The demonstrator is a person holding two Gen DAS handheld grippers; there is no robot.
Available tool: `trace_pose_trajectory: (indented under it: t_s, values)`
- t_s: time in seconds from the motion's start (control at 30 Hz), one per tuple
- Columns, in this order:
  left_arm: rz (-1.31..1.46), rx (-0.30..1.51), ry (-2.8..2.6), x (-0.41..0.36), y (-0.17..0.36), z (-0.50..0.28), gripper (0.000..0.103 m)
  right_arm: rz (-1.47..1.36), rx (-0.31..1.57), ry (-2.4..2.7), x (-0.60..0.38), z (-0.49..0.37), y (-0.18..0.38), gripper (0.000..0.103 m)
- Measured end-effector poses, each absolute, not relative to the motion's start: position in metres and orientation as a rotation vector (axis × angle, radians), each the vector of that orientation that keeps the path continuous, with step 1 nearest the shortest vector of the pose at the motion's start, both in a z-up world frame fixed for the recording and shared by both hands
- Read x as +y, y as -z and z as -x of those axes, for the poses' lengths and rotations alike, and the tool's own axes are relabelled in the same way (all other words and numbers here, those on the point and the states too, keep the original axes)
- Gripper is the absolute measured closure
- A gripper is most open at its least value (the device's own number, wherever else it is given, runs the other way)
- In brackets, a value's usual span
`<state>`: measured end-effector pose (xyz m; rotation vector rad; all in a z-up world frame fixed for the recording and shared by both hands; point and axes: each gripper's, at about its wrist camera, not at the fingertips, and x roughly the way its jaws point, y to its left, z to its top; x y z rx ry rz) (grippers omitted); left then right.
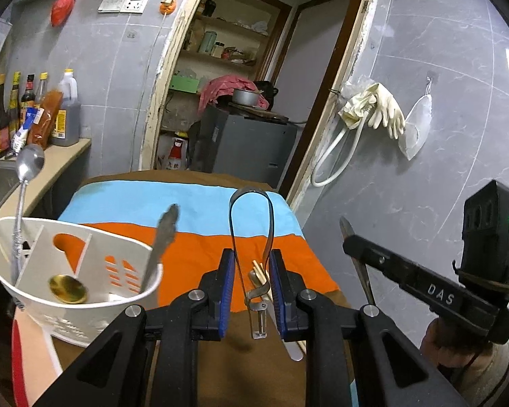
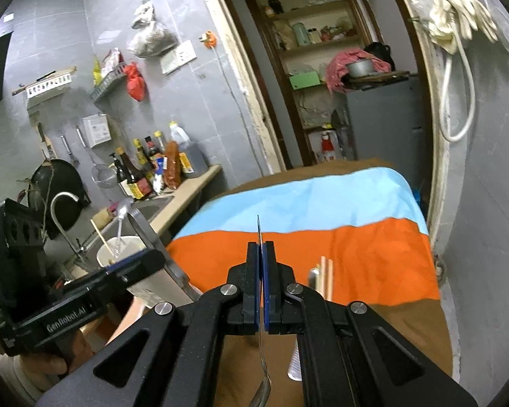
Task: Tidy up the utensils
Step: 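Lift the tong and spoon and lower them into the white caddy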
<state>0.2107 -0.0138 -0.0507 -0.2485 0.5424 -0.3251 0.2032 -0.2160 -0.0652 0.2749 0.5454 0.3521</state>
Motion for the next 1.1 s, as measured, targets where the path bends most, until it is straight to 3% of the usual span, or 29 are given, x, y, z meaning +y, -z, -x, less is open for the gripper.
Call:
trace_pose_trajectory:
  t_s: [0.7,1.1]
  values:
    - [0.281,0.452,0.223,0.064,-0.004,-0.185,0.084,-0.356,0.284,-0.554,-0.148,-0.229,0.002,0.101]
    - [0.308,0.393,0.117,0.119,-0.027,-0.174,0.084,-0.375,0.231,-0.652,-0.087,-0.247,-0.003,0.101]
